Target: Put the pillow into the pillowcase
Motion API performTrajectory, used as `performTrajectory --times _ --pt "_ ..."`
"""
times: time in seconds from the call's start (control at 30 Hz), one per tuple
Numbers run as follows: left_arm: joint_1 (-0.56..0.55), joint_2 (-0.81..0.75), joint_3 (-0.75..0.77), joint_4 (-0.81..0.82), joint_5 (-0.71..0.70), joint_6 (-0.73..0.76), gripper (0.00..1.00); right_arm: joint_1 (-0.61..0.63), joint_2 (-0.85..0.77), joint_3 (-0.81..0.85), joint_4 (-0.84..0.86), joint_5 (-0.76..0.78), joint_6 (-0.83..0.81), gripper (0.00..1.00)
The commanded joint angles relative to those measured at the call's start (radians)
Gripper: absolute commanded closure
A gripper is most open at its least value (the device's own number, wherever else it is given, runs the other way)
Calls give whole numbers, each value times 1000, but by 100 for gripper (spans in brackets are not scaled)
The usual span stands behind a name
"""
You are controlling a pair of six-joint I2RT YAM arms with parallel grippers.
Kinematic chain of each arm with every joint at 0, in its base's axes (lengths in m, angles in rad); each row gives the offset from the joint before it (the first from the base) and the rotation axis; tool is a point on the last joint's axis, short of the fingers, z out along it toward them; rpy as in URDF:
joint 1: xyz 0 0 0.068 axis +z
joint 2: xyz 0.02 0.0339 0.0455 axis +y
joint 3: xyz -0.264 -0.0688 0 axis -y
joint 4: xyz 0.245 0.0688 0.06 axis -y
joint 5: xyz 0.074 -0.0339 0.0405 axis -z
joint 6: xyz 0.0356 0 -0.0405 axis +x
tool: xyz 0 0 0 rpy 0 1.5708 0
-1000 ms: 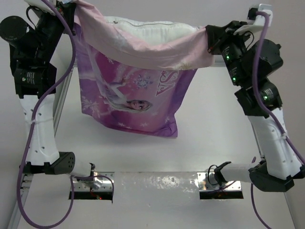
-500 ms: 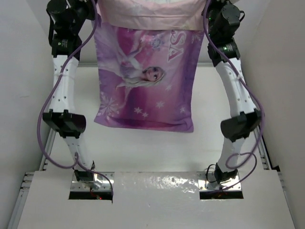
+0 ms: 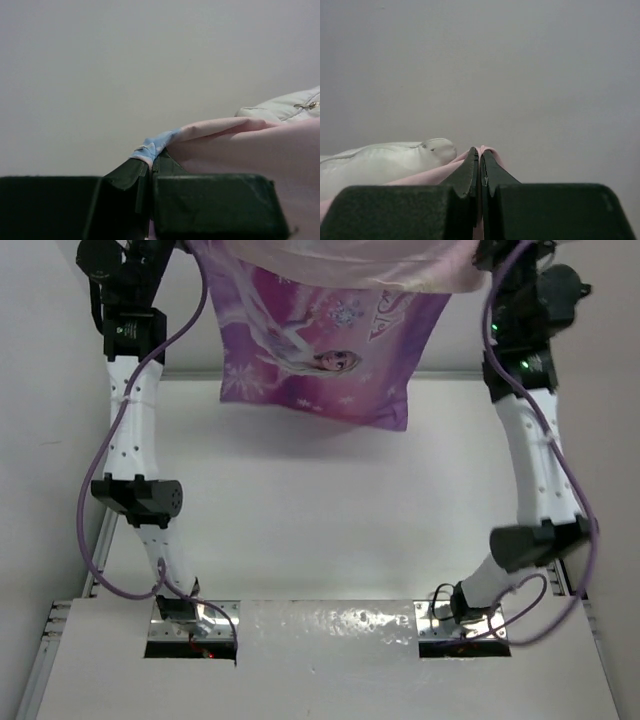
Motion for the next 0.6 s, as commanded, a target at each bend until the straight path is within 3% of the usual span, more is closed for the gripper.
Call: performTrajectory --times 0.0,0.07,0.1,0.13,0.17,0.2,0.23,0.27,0.3,0.33,0.37,0.47,0.57 --pt "18 -159 -84 -32 78 41 100 -18 -261 -170 40 -92 -29 100" --pt "18 -271 -226 -221 194 89 100 -18 -400 -414 -19 -214 56 100" --pt "18 -310 -400 -275 228 123 100 -17 -445 -607 -29 -271 90 100" --pt "18 -388 -481 -395 245 189 100 -12 -530 -711 -39 -325 130 100" --pt "27 -424 -617 -463 271 223 95 -2 -569 -803 -49 -380 185 99" --pt "59 -453 -673 -525 294 251 80 15 -604 -973 -64 -481 195 91" --pt "77 -508 -716 -653 323 283 72 73 -637 -1044 -93 -518 195 58" --pt "93 -532 -771 -721 386 336 63 109 -695 -1098 -177 -544 157 39" --pt "131 -550 -787 -837 409 359 38 147 -720 -1181 -219 -574 131 11" --pt "149 -590 -798 -885 429 395 30 217 -744 -1209 -325 -574 102 1" --pt "180 -610 -801 -930 452 412 8 241 -790 -1236 -375 -563 83 1" --pt "202 -673 -772 -1019 451 439 6 250 -879 -1241 -531 -510 103 1" --pt "202 -714 -808 -1004 485 450 8 250 -954 -1276 -573 -450 103 1"
